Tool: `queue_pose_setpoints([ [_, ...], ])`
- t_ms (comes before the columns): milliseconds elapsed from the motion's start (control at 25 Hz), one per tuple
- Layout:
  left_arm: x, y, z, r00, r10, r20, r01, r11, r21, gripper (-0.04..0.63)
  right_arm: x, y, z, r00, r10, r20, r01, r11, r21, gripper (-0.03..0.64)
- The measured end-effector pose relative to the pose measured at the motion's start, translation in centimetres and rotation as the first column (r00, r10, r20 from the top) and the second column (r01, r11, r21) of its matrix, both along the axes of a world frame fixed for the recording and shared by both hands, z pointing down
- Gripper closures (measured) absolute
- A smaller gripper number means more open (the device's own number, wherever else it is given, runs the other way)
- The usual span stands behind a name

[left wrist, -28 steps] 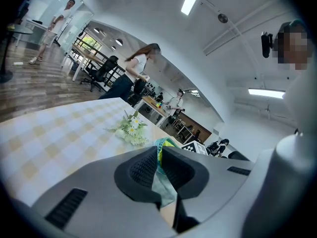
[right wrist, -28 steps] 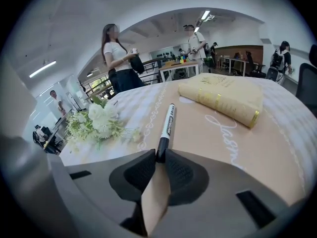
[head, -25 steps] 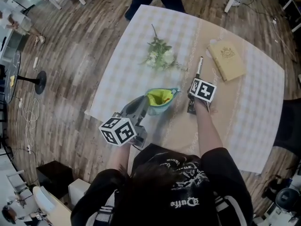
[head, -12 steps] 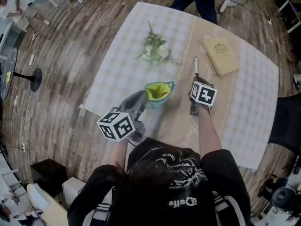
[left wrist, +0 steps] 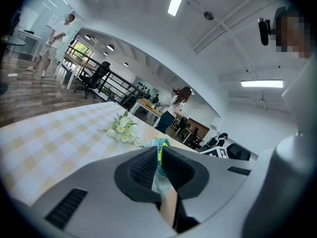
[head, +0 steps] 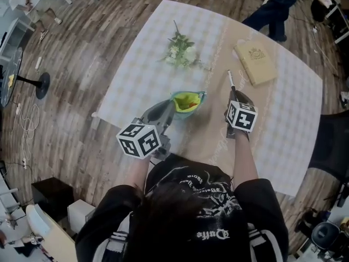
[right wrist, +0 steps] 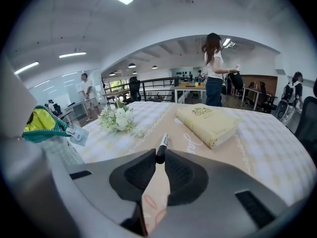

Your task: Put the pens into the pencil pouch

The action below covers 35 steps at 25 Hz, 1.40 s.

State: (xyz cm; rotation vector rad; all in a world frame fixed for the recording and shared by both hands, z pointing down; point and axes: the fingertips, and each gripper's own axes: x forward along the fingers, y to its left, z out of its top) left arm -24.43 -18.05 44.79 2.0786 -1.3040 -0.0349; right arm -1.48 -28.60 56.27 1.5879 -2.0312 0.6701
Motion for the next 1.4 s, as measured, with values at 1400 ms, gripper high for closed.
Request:
queue_pose_setpoints([
  [1400,3.8,2.7,1.5,0.979,0.108,0.173,-0.112,0.994,0.013,0.551,-1.2,14.9,-15.9,0.872,-0.488,0.033,0.450,0.828,0.333,0.552],
])
